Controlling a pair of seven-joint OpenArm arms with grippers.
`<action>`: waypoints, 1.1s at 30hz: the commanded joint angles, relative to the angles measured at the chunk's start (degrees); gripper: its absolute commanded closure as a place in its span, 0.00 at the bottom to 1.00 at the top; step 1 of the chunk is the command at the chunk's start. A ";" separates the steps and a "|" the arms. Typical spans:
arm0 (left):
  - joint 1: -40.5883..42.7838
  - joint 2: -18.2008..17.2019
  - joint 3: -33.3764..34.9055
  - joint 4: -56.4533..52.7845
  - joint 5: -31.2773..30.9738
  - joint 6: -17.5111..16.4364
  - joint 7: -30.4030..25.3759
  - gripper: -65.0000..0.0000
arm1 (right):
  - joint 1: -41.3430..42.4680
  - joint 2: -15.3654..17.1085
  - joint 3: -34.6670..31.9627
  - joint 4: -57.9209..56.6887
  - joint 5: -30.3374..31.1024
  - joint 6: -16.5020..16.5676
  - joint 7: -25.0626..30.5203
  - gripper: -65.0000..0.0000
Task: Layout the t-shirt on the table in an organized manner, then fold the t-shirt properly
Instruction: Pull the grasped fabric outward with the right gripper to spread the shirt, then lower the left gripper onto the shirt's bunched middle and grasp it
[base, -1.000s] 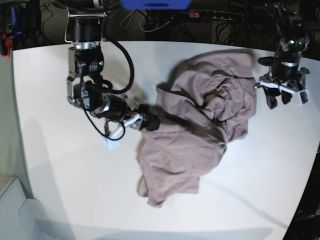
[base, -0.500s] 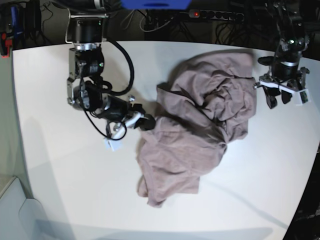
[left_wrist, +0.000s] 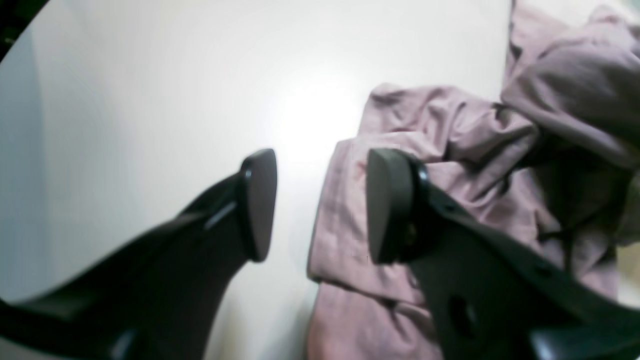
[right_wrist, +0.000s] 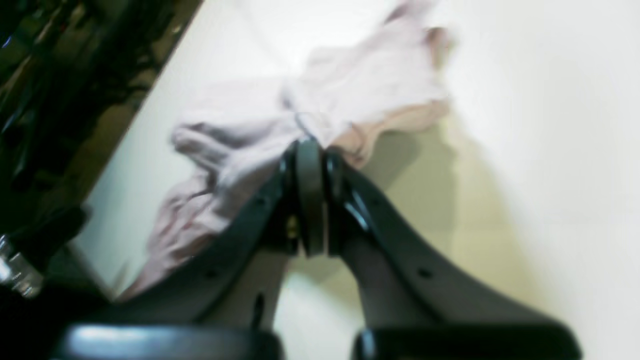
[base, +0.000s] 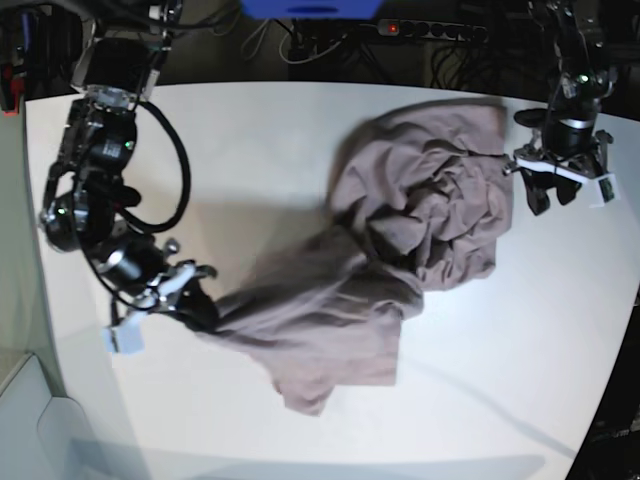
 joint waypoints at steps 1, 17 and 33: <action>0.04 -0.45 -0.41 1.11 -0.36 -0.14 -1.57 0.56 | 1.89 0.54 2.57 1.85 0.95 1.00 0.81 1.00; 0.48 -0.36 2.93 0.94 -4.32 -0.14 -1.57 0.56 | 7.95 11.80 24.72 -19.16 0.86 0.65 -1.57 1.00; 0.74 -0.62 8.03 2.34 -4.32 -0.14 -1.57 0.56 | 7.16 13.55 26.66 -25.58 0.95 0.92 -4.91 0.57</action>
